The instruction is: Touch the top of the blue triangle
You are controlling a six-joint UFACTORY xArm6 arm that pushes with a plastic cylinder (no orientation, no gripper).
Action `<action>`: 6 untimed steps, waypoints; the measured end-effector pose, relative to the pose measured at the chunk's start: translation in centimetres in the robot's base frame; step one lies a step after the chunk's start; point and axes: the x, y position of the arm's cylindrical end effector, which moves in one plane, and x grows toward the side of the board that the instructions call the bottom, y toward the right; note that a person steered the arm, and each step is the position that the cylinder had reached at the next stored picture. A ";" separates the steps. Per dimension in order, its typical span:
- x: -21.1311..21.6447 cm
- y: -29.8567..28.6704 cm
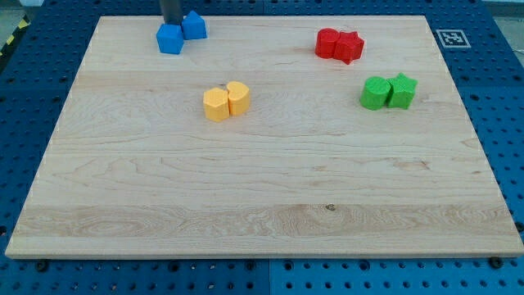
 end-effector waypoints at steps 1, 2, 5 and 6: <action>-1.0 -0.6; -4.0 -2.0; -3.9 3.5; -3.9 4.3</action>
